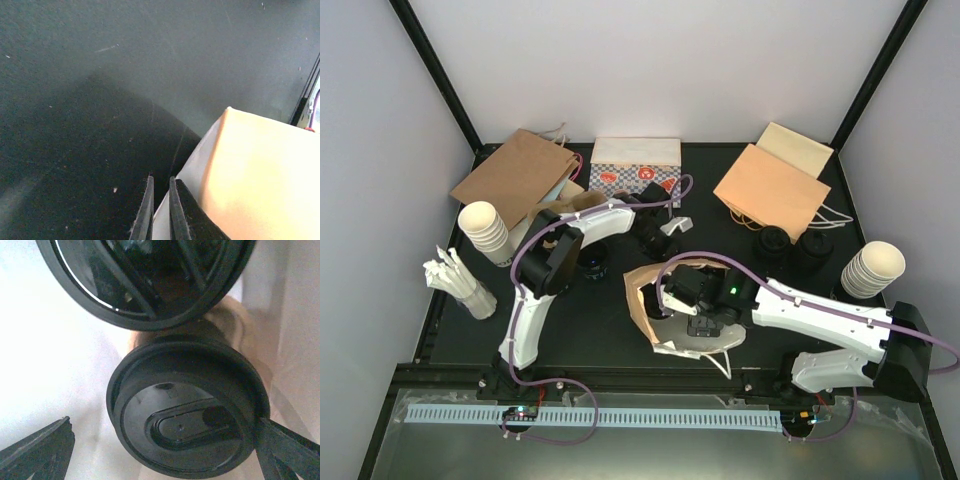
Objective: Pack the takeout coffee
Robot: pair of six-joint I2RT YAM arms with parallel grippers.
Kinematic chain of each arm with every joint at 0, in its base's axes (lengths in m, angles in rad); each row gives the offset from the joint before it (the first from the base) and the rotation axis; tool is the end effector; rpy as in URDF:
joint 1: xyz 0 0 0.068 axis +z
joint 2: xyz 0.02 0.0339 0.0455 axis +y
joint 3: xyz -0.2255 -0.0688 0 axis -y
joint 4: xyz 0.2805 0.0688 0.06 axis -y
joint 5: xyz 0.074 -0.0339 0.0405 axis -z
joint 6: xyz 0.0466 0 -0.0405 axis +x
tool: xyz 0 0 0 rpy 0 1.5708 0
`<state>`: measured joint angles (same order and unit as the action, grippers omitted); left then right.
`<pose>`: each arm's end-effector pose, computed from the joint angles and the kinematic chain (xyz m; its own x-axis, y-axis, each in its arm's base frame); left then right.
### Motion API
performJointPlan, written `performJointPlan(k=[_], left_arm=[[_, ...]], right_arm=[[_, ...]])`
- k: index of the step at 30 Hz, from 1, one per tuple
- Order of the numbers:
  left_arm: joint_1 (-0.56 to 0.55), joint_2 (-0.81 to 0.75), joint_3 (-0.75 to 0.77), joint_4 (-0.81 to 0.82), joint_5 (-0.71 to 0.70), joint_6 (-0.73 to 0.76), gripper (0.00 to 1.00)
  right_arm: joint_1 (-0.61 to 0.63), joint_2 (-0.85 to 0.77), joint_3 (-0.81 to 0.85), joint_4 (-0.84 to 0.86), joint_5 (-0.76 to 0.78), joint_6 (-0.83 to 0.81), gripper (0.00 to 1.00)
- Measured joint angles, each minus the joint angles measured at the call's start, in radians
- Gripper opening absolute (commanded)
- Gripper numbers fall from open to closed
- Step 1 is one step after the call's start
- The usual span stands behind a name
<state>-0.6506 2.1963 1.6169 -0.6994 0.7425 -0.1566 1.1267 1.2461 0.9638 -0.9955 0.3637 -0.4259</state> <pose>0.3396 -0.2981 0.0892 -0.8465 0.4999 -0.1834 0.4749 0.5531 -0.6845 0.1302 0.2350 0.1942 -0.0442 -0.9915 -0.1223 -0.8983 0.0930 -0.4295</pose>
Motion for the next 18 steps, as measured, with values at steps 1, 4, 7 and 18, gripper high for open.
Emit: performJointPlan(k=[1, 4, 7, 18], left_arm=[[-0.003, -0.002, -0.002, 0.000, 0.002, 0.000, 0.13], [-0.011, -0.006, -0.006, 0.002, 0.005, -0.001, 0.18], [-0.013, -0.012, -0.006, 0.003, 0.006, -0.003, 0.25], [-0.011, -0.049, 0.031, -0.026, -0.005, -0.010, 0.44]], right_arm=[[0.000, 0.000, 0.009, -0.006, -0.010, 0.003, 1.00], [0.000, 0.000, 0.031, -0.029, -0.034, 0.010, 1.00], [0.001, 0.000, 0.049, -0.048, -0.054, 0.016, 1.00], [-0.001, 0.000, 0.072, -0.067, -0.093, 0.021, 1.00]])
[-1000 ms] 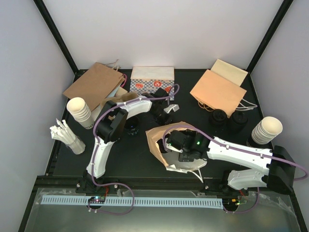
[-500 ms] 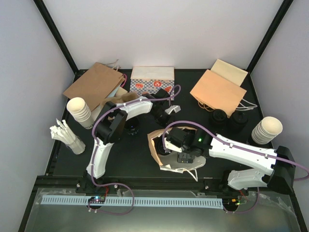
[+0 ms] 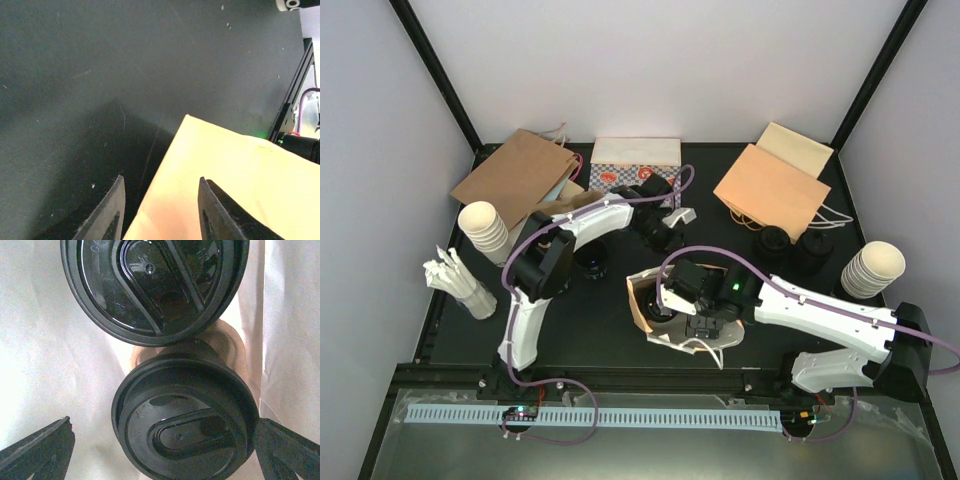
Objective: Pack the takeout coffee
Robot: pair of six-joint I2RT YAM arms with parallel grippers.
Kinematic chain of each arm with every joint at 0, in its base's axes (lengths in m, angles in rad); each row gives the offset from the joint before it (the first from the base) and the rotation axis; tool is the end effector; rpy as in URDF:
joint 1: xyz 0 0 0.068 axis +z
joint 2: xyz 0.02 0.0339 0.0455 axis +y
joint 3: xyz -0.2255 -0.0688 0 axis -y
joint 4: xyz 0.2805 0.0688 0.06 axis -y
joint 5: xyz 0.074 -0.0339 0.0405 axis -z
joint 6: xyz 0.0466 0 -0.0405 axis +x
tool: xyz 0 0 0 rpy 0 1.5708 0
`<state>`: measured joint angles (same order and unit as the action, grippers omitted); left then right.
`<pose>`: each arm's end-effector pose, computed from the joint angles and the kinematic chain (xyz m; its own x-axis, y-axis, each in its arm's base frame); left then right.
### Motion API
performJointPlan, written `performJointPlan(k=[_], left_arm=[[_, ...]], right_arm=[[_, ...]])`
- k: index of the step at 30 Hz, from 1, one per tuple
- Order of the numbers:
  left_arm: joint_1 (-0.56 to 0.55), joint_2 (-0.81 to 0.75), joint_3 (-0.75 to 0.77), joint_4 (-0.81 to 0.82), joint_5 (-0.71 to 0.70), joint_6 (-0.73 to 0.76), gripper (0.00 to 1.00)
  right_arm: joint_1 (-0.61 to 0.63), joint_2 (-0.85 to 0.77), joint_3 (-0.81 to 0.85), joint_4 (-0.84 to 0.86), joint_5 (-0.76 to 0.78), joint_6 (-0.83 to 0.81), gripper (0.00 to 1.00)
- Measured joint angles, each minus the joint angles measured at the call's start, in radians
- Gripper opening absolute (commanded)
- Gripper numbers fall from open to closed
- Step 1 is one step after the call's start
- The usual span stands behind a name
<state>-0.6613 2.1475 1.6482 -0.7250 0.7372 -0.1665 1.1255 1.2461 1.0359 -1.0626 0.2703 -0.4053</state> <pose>0.3397 -0.3040 0.1188 -0.8372 0.4961 -0.2301 0.5030 0.5337 -0.6798 0.1274 0.2381 0.2137 -0.0488 -0.9844 -0.1692 -0.9306 0.1063 -0.3503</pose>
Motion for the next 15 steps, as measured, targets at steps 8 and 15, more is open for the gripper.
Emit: performJointPlan(k=[8, 15], left_arm=[[0.031, -0.145, 0.077, -0.073, -0.082, 0.010, 0.58], [0.098, -0.366, 0.084, -0.128, -0.200, 0.010, 0.70]], right_arm=[[-0.029, 0.002, 0.008, 0.000, -0.020, -0.007, 1.00], [-0.072, 0.019, 0.053, 0.002, -0.040, -0.028, 1.00]])
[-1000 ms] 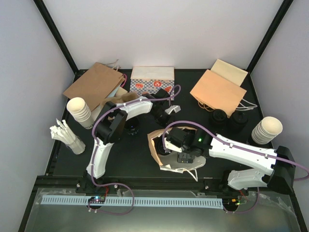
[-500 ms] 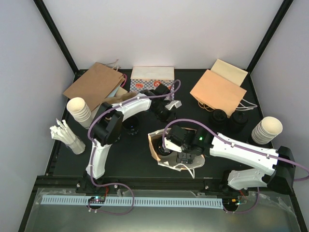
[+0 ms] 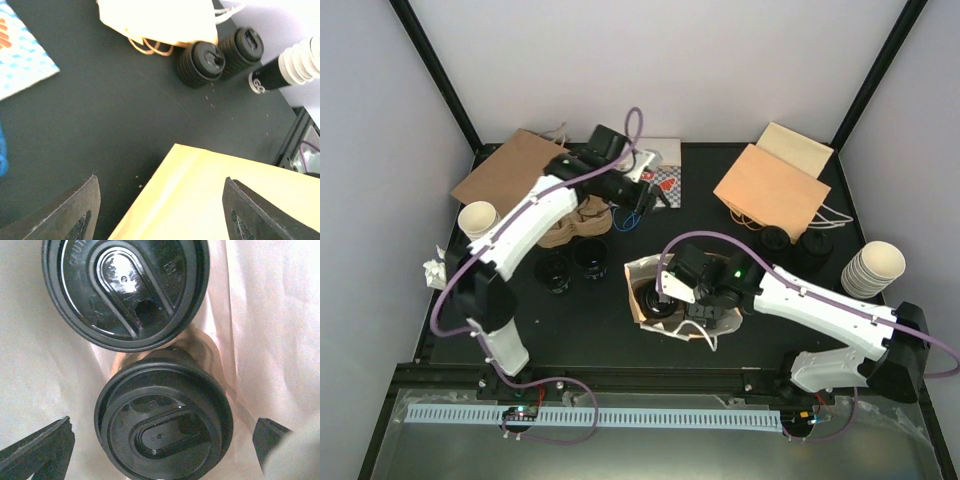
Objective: Pack the takeout coffee
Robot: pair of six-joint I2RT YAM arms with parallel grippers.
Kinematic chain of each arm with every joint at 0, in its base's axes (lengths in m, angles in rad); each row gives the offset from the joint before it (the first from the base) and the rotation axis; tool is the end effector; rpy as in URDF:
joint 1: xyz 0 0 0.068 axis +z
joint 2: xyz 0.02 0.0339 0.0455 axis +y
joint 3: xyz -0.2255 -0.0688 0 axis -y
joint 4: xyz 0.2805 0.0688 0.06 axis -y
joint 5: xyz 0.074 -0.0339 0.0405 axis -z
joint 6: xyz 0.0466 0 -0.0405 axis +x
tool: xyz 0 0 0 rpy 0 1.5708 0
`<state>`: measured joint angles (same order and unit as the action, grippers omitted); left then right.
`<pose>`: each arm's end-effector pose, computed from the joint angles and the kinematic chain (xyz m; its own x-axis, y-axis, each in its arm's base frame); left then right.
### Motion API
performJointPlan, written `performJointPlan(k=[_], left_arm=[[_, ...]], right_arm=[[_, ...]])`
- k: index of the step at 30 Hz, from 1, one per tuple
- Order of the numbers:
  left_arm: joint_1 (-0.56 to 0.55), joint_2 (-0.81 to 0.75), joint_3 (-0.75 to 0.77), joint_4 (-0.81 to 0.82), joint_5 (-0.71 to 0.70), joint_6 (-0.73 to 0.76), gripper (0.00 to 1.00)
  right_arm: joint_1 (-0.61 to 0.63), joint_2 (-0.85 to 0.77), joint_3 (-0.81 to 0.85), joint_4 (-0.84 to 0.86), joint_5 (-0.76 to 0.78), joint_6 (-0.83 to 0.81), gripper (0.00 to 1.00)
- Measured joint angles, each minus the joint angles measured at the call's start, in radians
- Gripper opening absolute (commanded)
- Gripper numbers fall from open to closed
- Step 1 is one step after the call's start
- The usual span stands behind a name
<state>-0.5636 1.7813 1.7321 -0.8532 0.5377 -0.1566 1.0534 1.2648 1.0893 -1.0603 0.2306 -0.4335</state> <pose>0.3430 -0.2450 0.2907 -0.7687 0.3274 -0.5495 0.6148 0.6151 -0.4937 0.1468 0.2363 0.2259 -0.0841 -0.9746 -0.2077 -0.9303 0.1515 -0.3340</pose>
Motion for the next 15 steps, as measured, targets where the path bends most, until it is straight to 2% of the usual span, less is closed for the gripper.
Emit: performJointPlan(k=[7, 15], left_arm=[[0.045, -0.265, -0.098, -0.011, -0.109, -0.005, 0.70], [0.047, -0.546, -0.313, 0.017, -0.193, -0.014, 0.69]], right_arm=[[-0.061, 0.061, 0.054, 0.008, -0.032, -0.034, 1.00], [-0.134, 0.139, 0.140, 0.027, -0.066, -0.055, 1.00]])
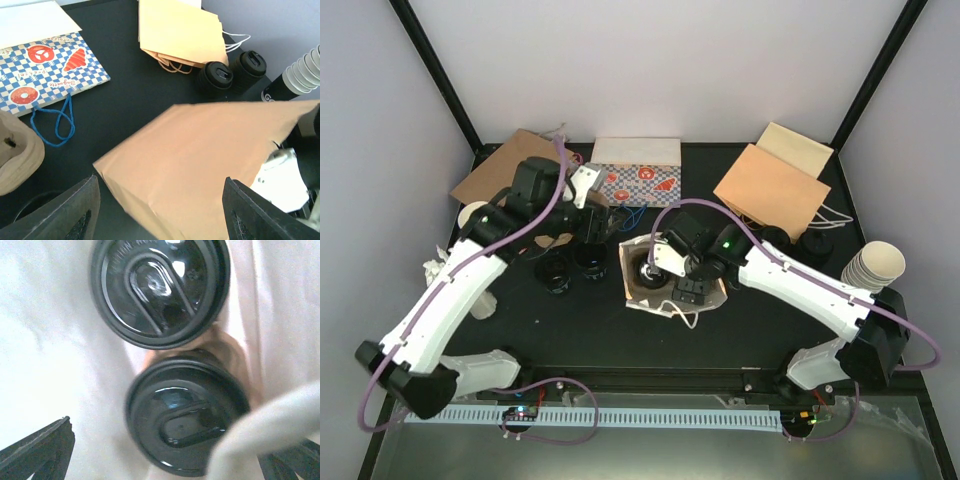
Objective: Pack the takeout coffee
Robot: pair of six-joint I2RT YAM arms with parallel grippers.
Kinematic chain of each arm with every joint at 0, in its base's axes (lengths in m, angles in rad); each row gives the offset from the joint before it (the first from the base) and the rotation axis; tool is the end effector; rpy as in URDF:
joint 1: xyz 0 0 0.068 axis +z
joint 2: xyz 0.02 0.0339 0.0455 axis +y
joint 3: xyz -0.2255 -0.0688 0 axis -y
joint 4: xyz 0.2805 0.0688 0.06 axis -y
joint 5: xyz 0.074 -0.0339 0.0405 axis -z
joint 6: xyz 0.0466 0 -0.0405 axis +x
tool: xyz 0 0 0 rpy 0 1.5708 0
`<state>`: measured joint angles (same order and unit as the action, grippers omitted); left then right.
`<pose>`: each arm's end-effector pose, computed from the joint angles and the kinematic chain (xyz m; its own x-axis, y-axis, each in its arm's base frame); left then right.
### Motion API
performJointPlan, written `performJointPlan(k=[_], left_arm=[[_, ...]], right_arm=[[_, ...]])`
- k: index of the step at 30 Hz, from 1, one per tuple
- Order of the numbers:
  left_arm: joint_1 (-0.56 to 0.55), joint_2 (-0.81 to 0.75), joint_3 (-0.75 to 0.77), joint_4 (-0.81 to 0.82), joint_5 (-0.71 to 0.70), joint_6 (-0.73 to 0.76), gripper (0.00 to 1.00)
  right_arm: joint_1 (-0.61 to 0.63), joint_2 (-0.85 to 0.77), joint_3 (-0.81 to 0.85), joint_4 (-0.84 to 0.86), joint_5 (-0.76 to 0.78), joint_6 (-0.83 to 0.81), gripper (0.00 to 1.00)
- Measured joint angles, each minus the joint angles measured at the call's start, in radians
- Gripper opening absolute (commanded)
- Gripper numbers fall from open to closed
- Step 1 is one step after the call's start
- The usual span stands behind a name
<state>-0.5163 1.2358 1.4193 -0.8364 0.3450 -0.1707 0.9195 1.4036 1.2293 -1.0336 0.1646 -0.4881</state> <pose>0.2569 -0.1639 0.3650 -0.6392 0.1790 -0.7479 0.5983 0.7268 -0.3374 0.1950 0.2433 0.2341 -0.1492 -0.9588 -0.2417 -0.9276 0.2204 -0.3018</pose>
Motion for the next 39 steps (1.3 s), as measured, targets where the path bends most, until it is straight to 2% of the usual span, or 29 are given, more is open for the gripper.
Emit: performJointPlan(k=[5, 10, 17, 32, 35, 39], left_arm=[[0.000, -0.126, -0.084, 0.019, 0.003, -0.007, 0.70], [0.000, -0.183, -0.131, 0.053, 0.045, -0.006, 0.70], [0.000, -0.147, -0.185, 0.101, 0.112, -0.006, 0.68], [-0.008, -0.013, -0.193, 0.115, 0.113, -0.028, 0.57], [-0.019, 0.012, -0.193, 0.132, 0.113, -0.047, 0.50], [-0.029, 0.064, -0.187, 0.154, 0.123, -0.079, 0.34]], right_arm=[[-0.006, 0.005, 0.034, 0.012, -0.027, 0.005, 1.00], [-0.006, -0.006, 0.037, 0.014, -0.058, 0.023, 1.00], [-0.006, -0.008, 0.063, 0.020, -0.078, 0.034, 1.00], [-0.034, -0.008, 0.096, 0.028, -0.097, 0.042, 1.00], [-0.049, -0.008, 0.106, 0.042, -0.100, 0.047, 1.00], [-0.070, -0.008, 0.106, 0.064, -0.111, 0.058, 1.00]])
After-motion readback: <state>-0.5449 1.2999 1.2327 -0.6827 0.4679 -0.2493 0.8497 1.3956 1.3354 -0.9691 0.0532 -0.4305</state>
